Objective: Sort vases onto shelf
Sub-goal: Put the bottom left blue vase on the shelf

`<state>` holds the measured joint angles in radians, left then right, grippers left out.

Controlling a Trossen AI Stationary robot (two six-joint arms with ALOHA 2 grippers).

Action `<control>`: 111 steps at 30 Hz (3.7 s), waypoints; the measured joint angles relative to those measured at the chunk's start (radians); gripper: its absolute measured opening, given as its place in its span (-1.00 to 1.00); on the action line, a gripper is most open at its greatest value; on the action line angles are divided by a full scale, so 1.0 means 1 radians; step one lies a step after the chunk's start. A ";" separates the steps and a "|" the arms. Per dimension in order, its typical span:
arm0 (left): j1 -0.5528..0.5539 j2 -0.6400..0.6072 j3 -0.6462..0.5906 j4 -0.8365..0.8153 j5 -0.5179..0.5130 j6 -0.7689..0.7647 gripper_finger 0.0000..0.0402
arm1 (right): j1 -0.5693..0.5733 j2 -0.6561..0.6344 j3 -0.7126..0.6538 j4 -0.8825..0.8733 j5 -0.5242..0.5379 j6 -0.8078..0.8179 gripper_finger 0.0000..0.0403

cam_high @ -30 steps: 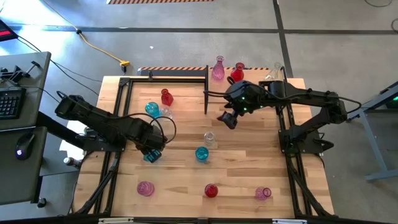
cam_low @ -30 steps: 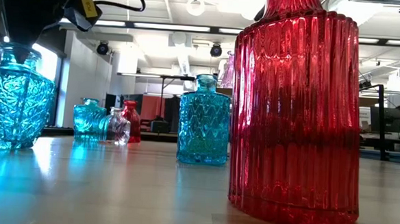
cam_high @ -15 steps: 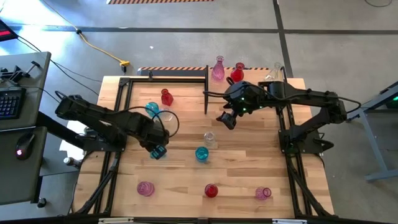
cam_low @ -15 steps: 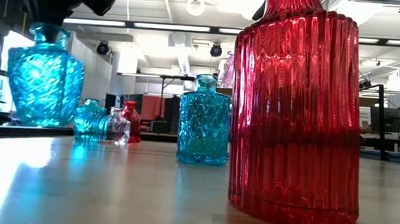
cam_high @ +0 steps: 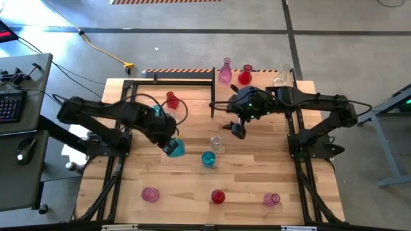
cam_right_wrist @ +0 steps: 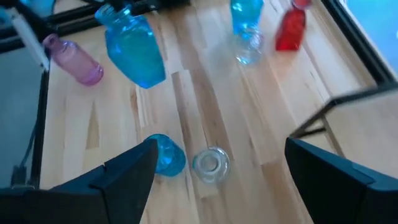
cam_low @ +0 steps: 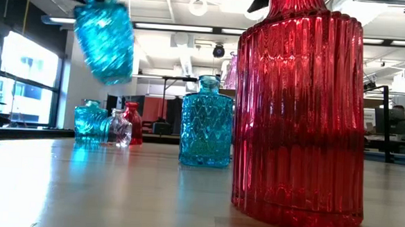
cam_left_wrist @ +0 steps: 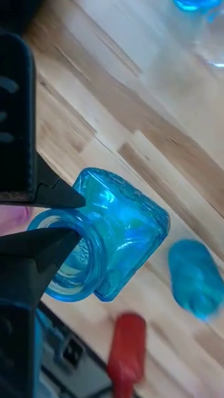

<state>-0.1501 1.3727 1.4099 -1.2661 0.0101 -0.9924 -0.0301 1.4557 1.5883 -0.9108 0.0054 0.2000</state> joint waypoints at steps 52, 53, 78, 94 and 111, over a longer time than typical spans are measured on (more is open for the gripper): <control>0.093 0.000 0.055 0.424 0.000 0.047 -0.90 | 0.017 0.118 0.000 0.248 -0.178 -0.498 0.65; 0.093 0.000 0.055 0.430 0.000 0.047 -0.90 | 0.017 0.120 0.000 0.248 -0.180 -0.502 0.65; 0.092 0.001 0.054 0.493 0.003 0.045 -0.90 | 0.017 0.183 0.000 0.307 -0.274 -0.519 0.65; 0.092 0.000 0.054 0.530 -0.016 0.053 -0.90 | 0.028 0.186 0.000 0.320 -0.291 -0.515 0.62; 0.092 0.001 0.053 0.532 -0.045 0.055 -0.83 | 0.029 0.185 0.002 0.292 -0.244 -0.518 0.42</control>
<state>-0.0582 1.3738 1.4631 -0.7346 -0.0345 -0.9370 -0.0013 1.6409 1.5902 -0.6192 -0.2391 -0.3180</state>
